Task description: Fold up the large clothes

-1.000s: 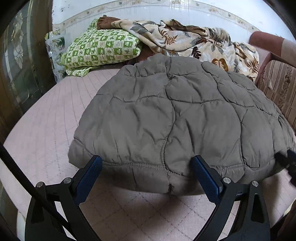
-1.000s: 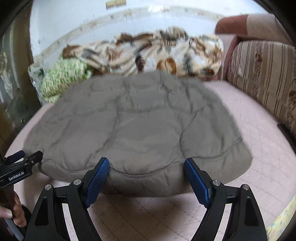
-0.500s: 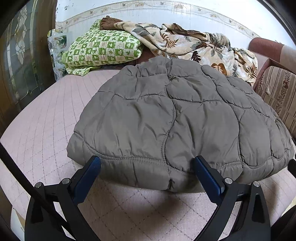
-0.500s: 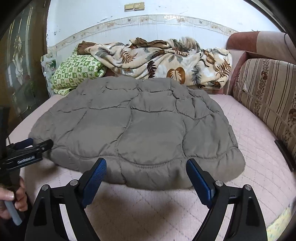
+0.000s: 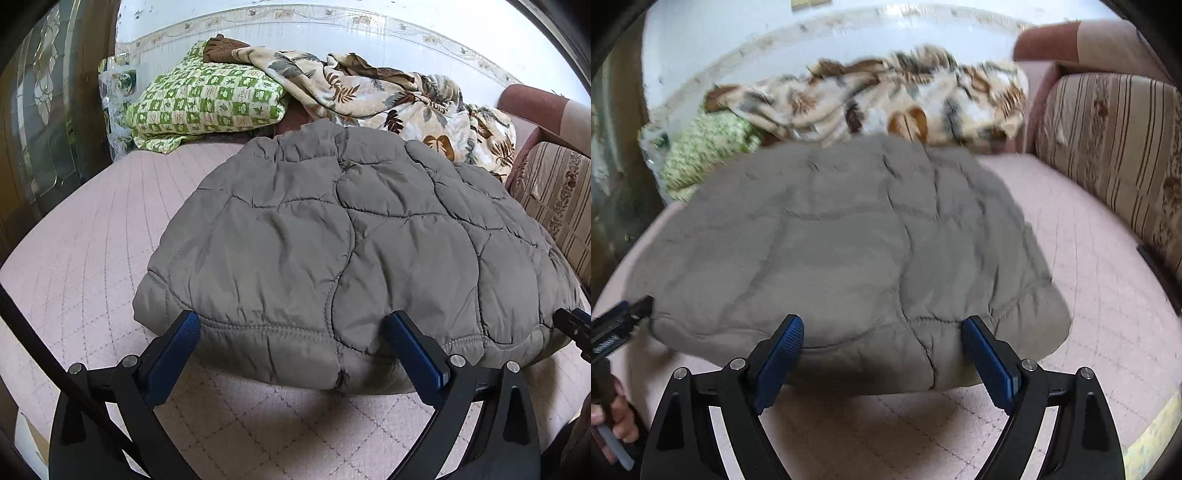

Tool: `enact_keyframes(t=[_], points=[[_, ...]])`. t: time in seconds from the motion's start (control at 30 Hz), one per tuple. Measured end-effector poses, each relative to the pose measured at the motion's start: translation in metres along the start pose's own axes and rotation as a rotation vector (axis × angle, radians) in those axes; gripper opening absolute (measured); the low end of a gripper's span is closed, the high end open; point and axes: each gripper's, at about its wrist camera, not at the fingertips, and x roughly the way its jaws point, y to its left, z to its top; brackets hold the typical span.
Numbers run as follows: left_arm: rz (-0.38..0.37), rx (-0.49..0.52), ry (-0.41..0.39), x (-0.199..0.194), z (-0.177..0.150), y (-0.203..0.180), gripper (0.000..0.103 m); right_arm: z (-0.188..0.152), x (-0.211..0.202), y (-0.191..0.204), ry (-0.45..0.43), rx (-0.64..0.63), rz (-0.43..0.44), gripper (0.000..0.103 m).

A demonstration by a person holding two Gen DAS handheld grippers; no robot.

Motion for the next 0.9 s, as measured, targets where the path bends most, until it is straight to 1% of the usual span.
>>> enact_keyframes(t=[0.1,0.17,0.27,0.33,0.43,0.53,0.6,0.67,0.73,0.8,0.9], points=[[0.005,0.012,-0.007,-0.002,0.001,-0.002,0.102,0.0,0.001,0.006,-0.013,-0.024,-0.002,0.092],[-0.003,0.014,-0.015,-0.006,0.001,-0.003,0.102,-0.002,-0.004,0.013,-0.037,-0.059,-0.005,0.092],[-0.004,0.027,-0.027,-0.014,0.0,-0.006,0.102,-0.005,-0.011,0.024,-0.076,-0.102,0.022,0.092],[0.016,0.051,-0.037,-0.023,-0.002,-0.011,0.102,-0.009,-0.02,0.036,-0.109,-0.143,0.025,0.092],[0.019,0.076,-0.04,-0.039,-0.007,-0.017,0.102,-0.014,-0.032,0.049,-0.142,-0.173,0.045,0.092],[0.006,0.097,-0.038,-0.055,-0.015,-0.022,0.102,-0.022,-0.046,0.056,-0.167,-0.178,0.068,0.092],[0.037,0.123,-0.03,-0.063,-0.02,-0.027,0.102,-0.027,-0.055,0.059,-0.182,-0.176,0.073,0.092],[0.106,0.177,-0.003,-0.069,-0.026,-0.035,0.102,-0.034,-0.066,0.061,-0.196,-0.17,0.068,0.092],[0.126,0.218,0.028,-0.073,-0.03,-0.039,0.102,-0.041,-0.074,0.062,-0.198,-0.159,0.072,0.092],[0.101,0.235,0.013,-0.08,-0.032,-0.041,0.102,-0.045,-0.078,0.061,-0.197,-0.149,0.073,0.092],[0.099,0.235,-0.014,-0.088,-0.031,-0.04,0.102,-0.05,-0.083,0.061,-0.191,-0.14,0.079,0.092]])
